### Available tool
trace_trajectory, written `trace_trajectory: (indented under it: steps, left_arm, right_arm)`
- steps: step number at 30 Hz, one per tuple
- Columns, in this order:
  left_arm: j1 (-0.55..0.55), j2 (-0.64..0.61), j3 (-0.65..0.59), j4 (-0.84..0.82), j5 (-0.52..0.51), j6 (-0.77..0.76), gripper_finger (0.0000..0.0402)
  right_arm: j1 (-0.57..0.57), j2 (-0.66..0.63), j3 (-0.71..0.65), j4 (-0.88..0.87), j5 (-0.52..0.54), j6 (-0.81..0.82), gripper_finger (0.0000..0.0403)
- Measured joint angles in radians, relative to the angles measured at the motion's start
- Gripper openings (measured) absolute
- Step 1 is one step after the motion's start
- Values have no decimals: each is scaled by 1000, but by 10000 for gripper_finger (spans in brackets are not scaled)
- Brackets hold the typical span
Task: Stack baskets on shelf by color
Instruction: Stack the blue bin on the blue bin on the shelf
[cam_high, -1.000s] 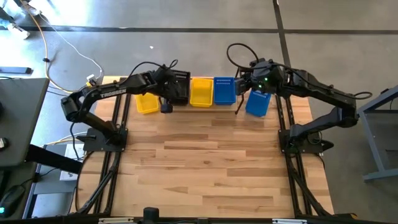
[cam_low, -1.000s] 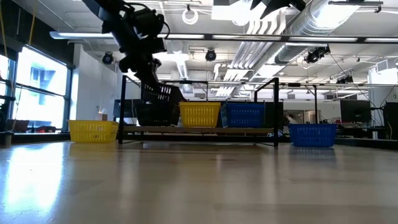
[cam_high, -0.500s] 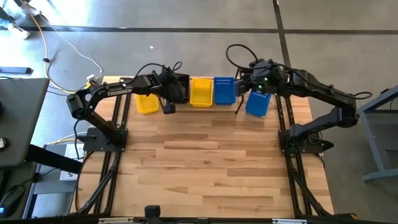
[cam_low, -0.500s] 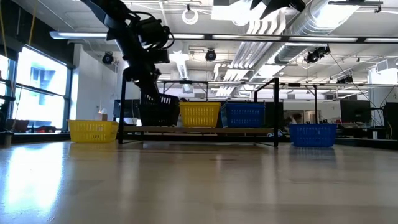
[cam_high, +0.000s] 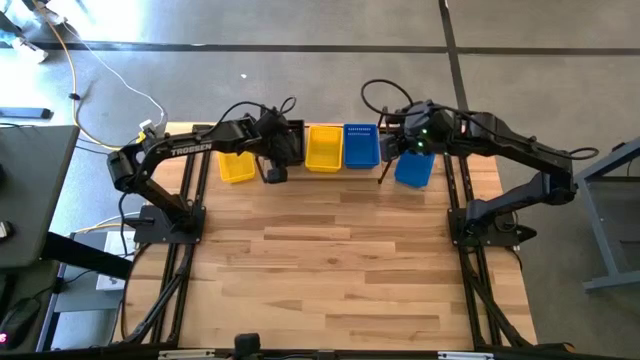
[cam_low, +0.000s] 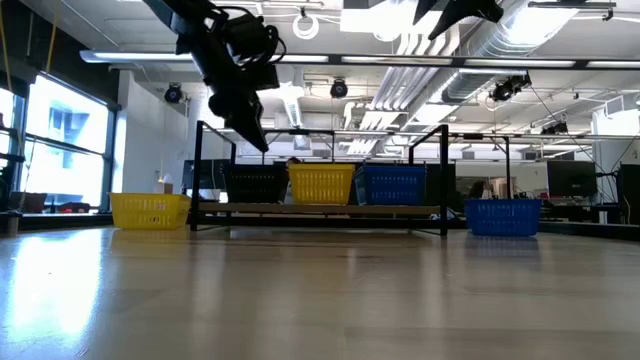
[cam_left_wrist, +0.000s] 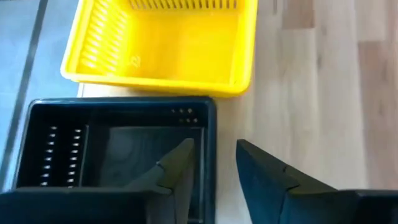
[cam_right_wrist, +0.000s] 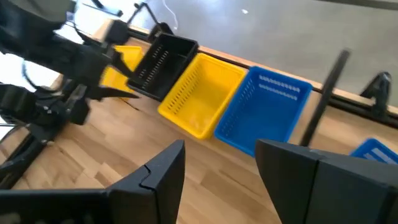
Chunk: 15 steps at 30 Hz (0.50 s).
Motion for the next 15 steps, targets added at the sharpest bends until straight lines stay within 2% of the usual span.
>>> trace_trajectory:
  steps: [6, 15]
  left_arm:
    - [-23, -2, 105, -138, -6, -18, 135]
    - [-67, -5, 302, -273, -4, -97, 132]
  right_arm:
    - [-31, 0, 0, -84, 38, 29, 179]
    - [-196, 0, -2, -264, 39, 75, 179]
